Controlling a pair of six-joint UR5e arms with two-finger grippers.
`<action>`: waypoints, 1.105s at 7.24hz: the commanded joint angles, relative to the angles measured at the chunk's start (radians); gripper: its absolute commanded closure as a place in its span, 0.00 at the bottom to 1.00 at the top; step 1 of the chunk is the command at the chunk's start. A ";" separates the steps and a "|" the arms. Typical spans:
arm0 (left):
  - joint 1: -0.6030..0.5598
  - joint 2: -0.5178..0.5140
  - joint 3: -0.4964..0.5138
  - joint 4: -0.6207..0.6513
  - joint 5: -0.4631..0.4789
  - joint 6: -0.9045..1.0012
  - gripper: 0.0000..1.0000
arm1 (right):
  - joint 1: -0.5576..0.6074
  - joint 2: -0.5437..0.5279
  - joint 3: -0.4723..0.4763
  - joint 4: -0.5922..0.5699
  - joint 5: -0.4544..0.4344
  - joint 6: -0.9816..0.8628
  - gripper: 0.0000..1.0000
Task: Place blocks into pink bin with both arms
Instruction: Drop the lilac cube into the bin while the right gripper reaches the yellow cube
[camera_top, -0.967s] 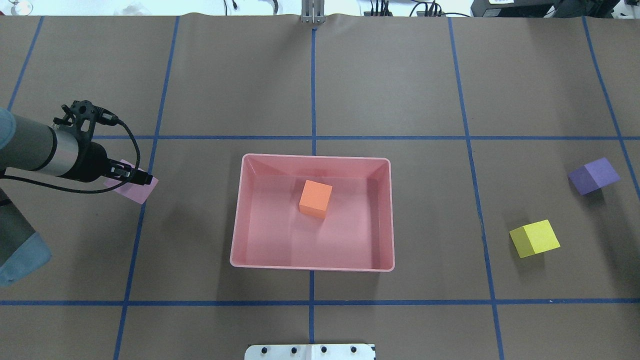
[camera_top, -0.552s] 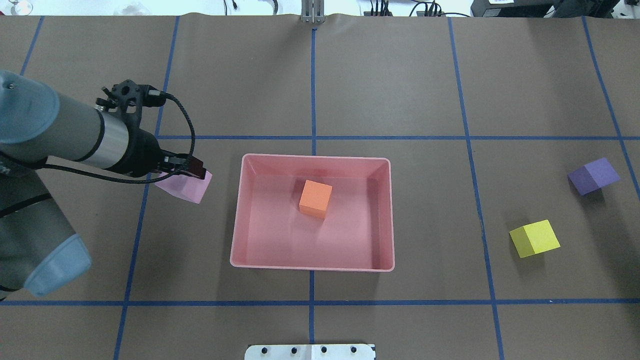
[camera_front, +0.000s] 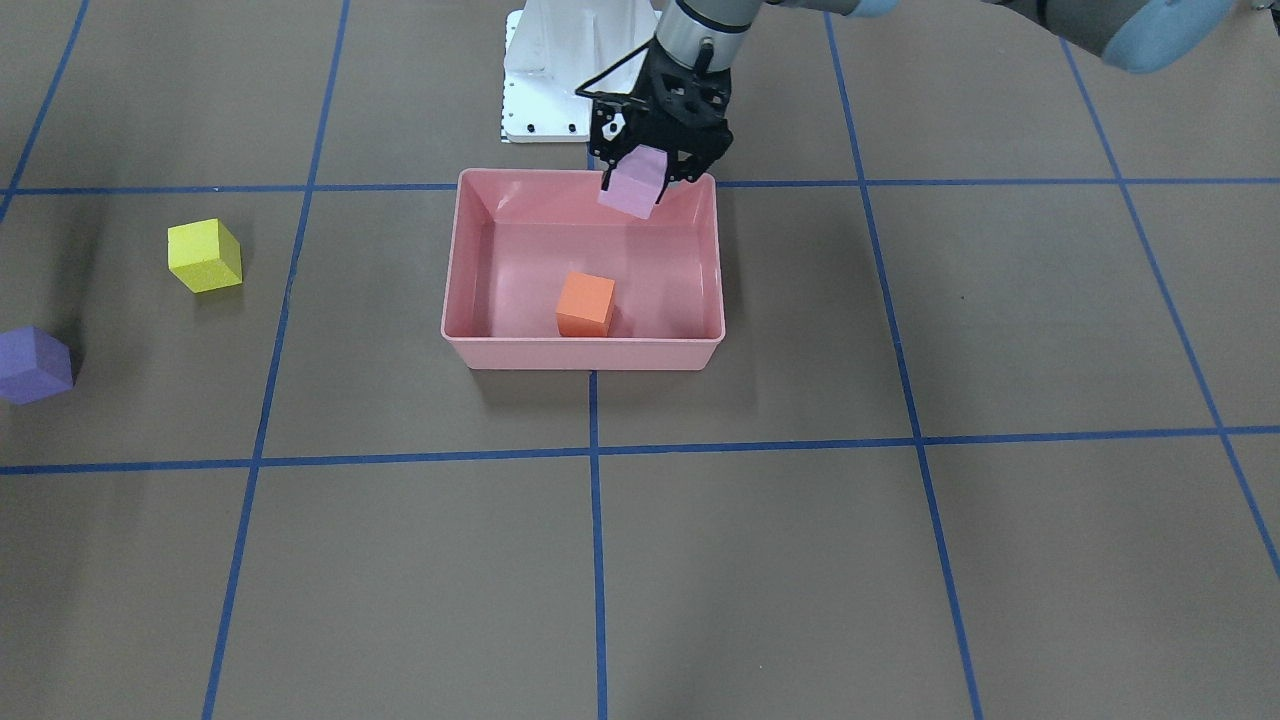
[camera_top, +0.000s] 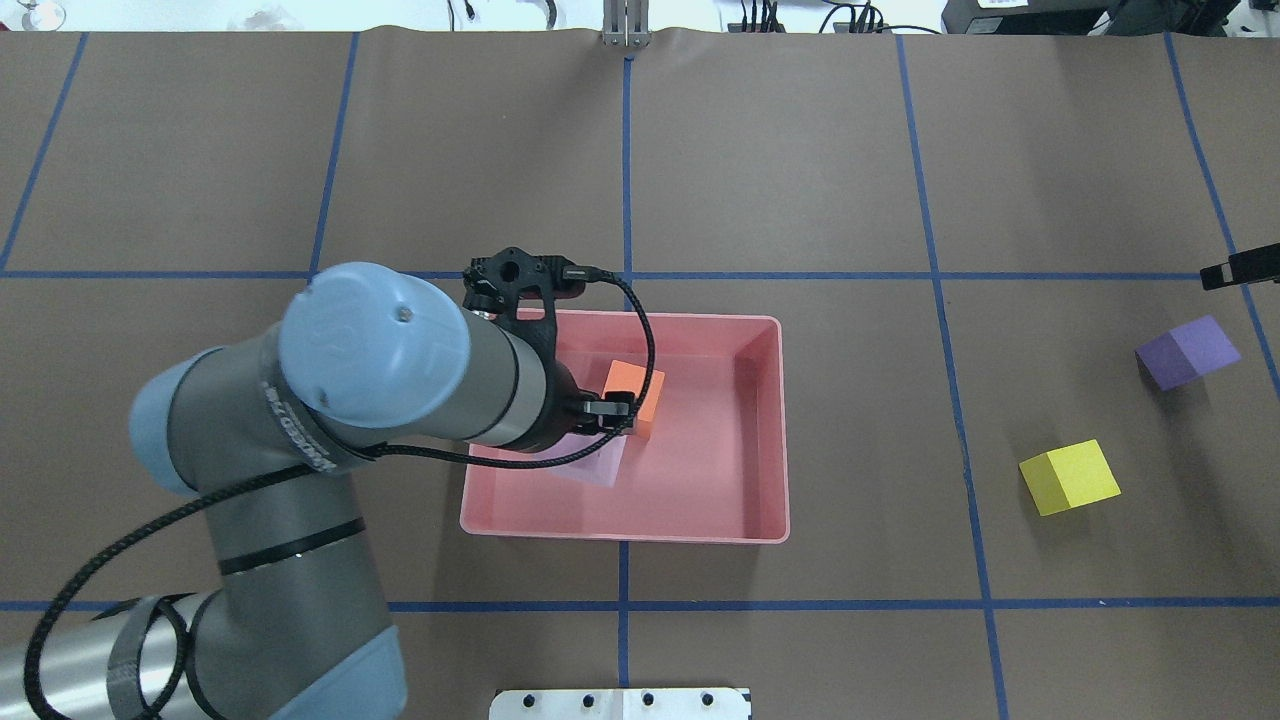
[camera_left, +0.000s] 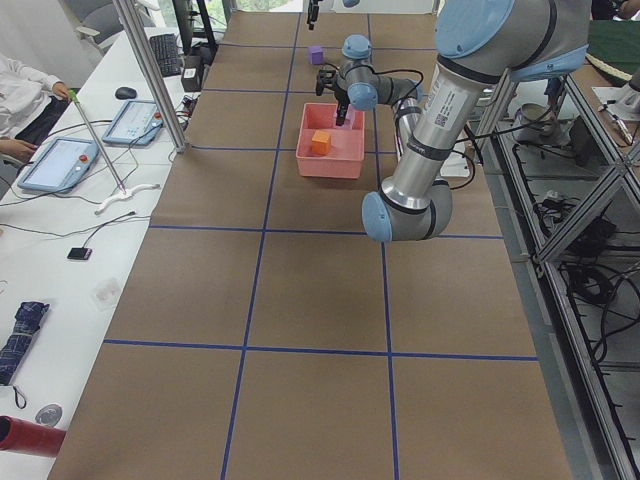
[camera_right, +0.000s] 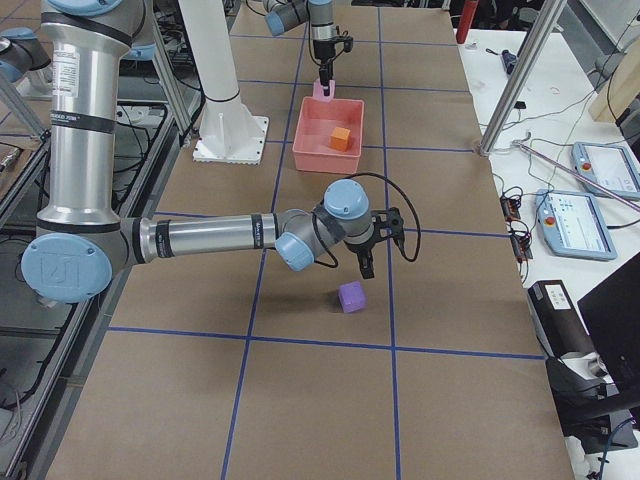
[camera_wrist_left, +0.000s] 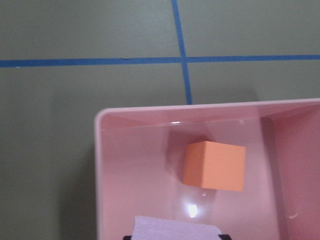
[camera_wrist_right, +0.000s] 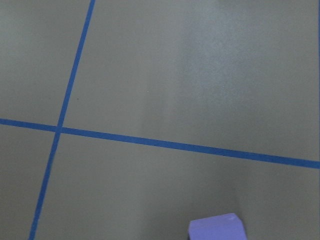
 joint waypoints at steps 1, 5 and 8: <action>0.056 -0.035 0.026 0.014 0.122 -0.015 0.00 | -0.122 -0.066 0.097 0.002 -0.060 0.035 0.00; 0.026 0.011 -0.033 0.017 0.117 0.057 0.00 | -0.399 -0.152 0.247 0.016 -0.326 0.411 0.00; 0.024 0.013 -0.033 0.017 0.117 0.057 0.00 | -0.691 -0.224 0.249 0.127 -0.648 0.593 0.00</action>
